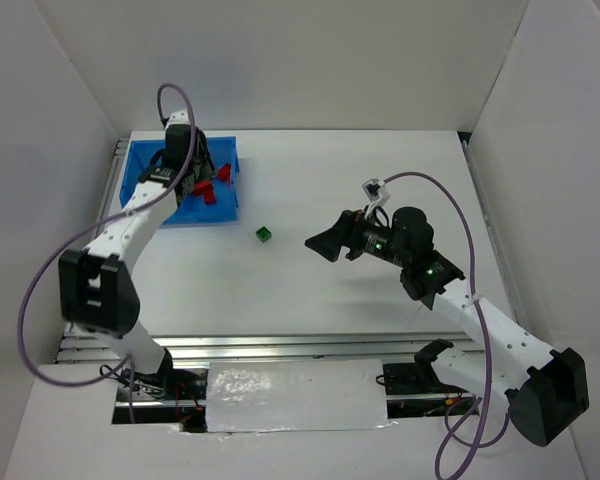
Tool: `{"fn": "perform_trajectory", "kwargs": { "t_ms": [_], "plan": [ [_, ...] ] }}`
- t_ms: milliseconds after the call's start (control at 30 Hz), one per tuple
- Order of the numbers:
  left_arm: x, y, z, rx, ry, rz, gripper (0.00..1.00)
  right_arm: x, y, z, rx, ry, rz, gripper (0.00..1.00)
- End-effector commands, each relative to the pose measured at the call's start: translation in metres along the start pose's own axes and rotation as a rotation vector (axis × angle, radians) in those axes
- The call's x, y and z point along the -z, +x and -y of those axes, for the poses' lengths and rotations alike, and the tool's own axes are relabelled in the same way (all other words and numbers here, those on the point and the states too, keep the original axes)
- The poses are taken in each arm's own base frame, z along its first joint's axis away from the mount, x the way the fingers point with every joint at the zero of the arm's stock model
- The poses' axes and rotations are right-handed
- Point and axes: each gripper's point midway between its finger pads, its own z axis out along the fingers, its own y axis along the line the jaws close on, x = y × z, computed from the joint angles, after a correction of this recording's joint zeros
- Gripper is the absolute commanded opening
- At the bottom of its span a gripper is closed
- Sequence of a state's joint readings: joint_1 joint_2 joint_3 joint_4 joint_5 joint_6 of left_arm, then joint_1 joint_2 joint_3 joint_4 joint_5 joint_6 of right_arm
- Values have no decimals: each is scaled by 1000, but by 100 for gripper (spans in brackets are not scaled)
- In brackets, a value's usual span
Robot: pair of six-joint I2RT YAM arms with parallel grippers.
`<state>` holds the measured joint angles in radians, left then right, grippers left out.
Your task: Sort the legos into containers by color
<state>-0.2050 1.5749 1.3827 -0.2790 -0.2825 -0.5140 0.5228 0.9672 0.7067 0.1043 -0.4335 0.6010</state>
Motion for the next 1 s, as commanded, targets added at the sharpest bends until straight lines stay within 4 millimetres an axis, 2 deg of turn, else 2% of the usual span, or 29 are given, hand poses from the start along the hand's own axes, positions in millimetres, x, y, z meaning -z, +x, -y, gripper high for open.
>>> {"fn": "perform_trajectory", "kwargs": {
  "t_ms": [0, 33, 67, 100, 200, 233, 267, 300, 333, 367, 400, 433, 467, 500, 533, 567, 600, 633, 667, 733, 833, 900, 967],
  "plan": [
    [-35, -36, -2, 4, -9, 33, 14, 2, -3, 0, 39, 10, -5, 100],
    [-57, -19, -8, -5, -32, -30, 28, 2, 0, 2, 38, 17, -17, 100],
    [-64, -17, -6, 0, -11, -55, 37, 0, 3, 6, 31, 27, -30, 100],
    [-76, -19, -9, 18, -18, -65, 57, 0, 6, 8, 32, 33, -43, 99],
    [-84, -19, -8, 30, -14, -80, 76, -3, 11, 13, 26, 35, -66, 99],
    [-84, -20, -5, 30, 0, -79, 87, -4, 12, 15, 27, 39, -72, 100],
    [-82, -20, -4, 32, 10, -80, 91, -4, 13, 14, 26, 39, -74, 100],
    [-79, -20, 0, 30, 32, -81, 94, -4, 14, 16, 25, 43, -78, 100],
    [-68, -29, 6, 32, 66, -61, 99, -4, 11, 16, 26, 52, -70, 99],
    [-61, -24, 9, 27, 91, -72, 99, -3, 9, 16, 29, 58, -65, 99],
    [-51, -16, 22, 7, 148, -87, 99, -2, 7, 16, 30, 66, -58, 100],
    [-24, -26, 37, -13, 206, -45, 100, 1, 4, 17, 28, 93, -48, 100],
    [-15, -3, 40, -44, 215, -68, 100, 3, 2, 17, 25, 103, -40, 100],
    [14, 3, 66, -121, 250, -30, 100, 6, 1, 18, 24, 113, -36, 99],
    [26, 19, 77, -168, 270, -34, 99, 10, -3, 13, 34, 106, -21, 100],
    [38, 58, 95, -250, 314, -77, 100, 13, -5, 11, 42, 103, -14, 99],
    [46, 68, 97, -273, 318, -73, 99, 16, -4, 10, 45, 107, -17, 100],
    [46, 95, 93, -301, 316, -115, 100, 21, -7, 5, 57, 97, -6, 100],
    [50, 108, 98, -292, 323, -137, 99, 24, -8, 3, 62, 95, -3, 100],
    [46, 137, 84, -282, 264, -204, 100, 32, -8, -2, 70, 96, 0, 100],
    [41, 168, 80, -233, 182, -248, 100, 42, -5, -2, 75, 105, 12, 100],
    [35, 171, 70, -213, 83, -224, 99, 45, -5, -6, 78, 88, 24, 100],
    [30, 175, 70, -143, 32, -220, 100, 47, -3, -7, 75, 81, 24, 100]
  ]
}}
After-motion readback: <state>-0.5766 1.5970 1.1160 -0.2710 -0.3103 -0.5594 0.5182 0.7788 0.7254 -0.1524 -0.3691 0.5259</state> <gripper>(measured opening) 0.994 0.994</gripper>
